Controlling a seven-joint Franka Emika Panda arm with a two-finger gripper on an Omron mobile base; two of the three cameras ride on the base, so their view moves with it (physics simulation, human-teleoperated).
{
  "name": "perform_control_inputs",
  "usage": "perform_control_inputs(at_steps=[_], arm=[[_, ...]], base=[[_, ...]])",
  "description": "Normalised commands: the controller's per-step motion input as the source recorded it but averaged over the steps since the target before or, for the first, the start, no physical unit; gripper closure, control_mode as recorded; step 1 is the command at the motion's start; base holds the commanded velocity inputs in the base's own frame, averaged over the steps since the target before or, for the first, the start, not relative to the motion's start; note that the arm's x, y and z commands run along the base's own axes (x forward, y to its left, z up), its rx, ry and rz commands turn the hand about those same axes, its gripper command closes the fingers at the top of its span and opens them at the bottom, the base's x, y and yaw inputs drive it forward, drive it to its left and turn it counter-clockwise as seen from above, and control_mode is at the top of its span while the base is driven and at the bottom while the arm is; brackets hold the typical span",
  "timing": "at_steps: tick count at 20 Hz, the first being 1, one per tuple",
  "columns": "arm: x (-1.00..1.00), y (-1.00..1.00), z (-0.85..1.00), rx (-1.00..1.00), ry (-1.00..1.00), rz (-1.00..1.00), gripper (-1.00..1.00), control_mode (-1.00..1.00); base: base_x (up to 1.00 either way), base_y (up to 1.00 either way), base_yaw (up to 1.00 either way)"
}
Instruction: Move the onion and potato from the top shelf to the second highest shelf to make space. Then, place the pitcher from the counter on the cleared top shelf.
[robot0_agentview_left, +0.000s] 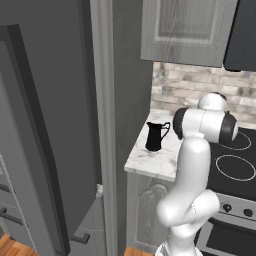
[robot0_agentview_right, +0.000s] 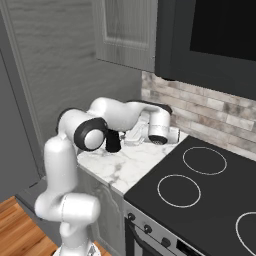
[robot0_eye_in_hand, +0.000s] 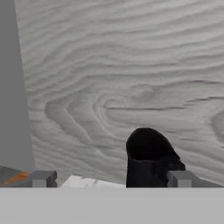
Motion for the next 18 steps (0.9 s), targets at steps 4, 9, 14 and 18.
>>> perform_control_inputs(at_steps=[4,9,14,18], arm=[[0.43,0.0,-0.16,0.0,0.0,0.0,-1.0,-1.0],[0.36,0.02,-0.12,0.0,0.01,0.0,-1.0,-1.0],[0.16,0.18,-0.03,0.0,0.08,0.0,-1.0,-1.0],[0.02,0.28,-0.03,-0.02,0.12,0.0,-1.0,-1.0]], base=[[0.0,0.0,0.0],[0.0,0.0,0.0],[0.0,0.0,0.0],[0.0,0.0,0.0]])
